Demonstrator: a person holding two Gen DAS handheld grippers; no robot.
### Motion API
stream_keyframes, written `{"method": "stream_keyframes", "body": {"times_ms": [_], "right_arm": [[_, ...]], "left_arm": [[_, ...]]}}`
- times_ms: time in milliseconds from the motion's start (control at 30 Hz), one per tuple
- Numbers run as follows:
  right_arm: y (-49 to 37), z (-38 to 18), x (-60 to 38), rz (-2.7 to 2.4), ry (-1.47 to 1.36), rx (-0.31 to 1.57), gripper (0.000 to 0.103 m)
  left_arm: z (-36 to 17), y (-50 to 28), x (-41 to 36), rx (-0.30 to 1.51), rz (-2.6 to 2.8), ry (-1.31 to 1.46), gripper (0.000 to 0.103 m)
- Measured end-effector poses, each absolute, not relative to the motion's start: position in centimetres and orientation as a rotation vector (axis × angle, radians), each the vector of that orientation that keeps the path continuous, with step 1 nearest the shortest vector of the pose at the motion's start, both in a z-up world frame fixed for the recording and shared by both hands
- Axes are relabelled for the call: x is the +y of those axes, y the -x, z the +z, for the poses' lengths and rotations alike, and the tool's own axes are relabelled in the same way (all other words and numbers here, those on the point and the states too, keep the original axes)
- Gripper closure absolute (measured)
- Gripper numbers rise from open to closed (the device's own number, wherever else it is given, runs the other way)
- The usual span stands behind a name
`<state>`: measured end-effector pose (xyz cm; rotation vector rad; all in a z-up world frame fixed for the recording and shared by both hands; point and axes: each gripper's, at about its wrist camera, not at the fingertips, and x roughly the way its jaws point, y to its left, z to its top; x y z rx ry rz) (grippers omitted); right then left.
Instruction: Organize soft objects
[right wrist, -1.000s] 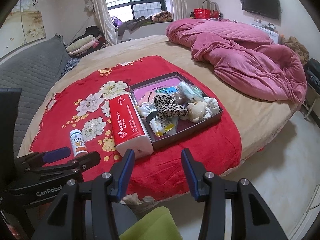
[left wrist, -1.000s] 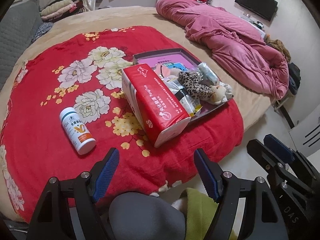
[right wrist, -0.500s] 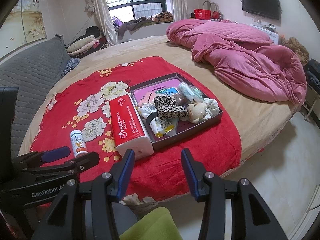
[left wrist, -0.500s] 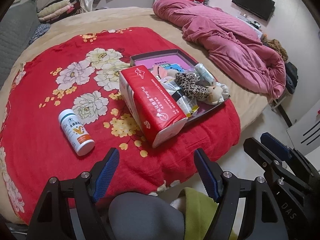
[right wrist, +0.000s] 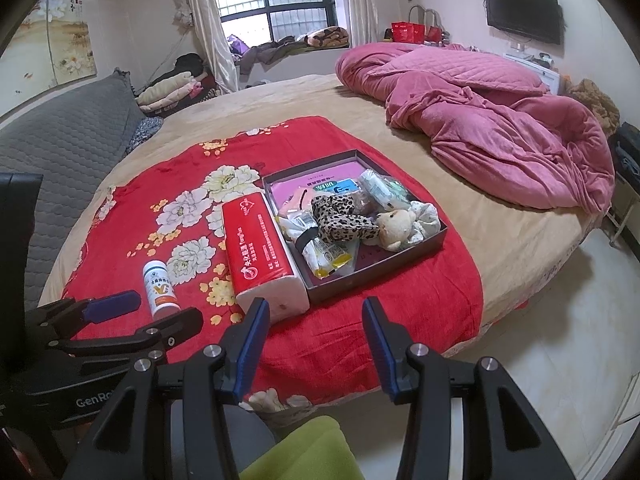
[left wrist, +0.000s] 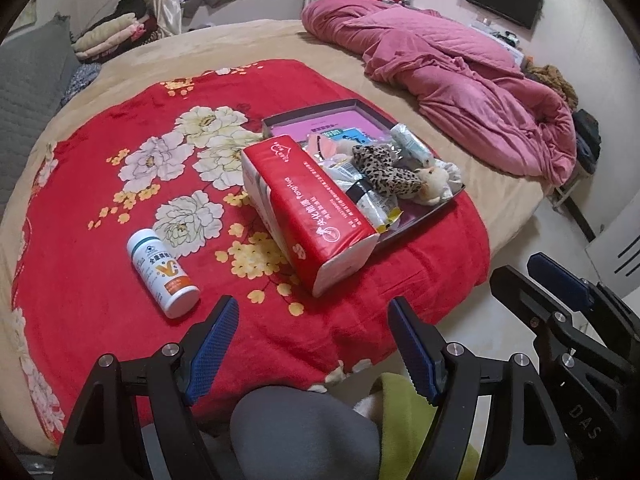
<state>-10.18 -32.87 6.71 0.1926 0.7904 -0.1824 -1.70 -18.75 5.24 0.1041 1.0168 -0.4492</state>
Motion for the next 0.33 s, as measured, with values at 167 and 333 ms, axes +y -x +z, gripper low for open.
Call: {"method": "stream_keyframes", "body": {"times_ms": [167,333], "right_arm": [[10.13,6.48,-32.80,-0.180,-0.191,0.796,0.055],[10.05,6.24,-32.78,-0.175,-0.190,0.798,0.055]], "left_arm": [[5.10,1.74,-18.72,1.020,-0.445,-0.105,0.025],[5.40,2.00,-18.72,0.997,-0.416,-0.118,0.025]]}}
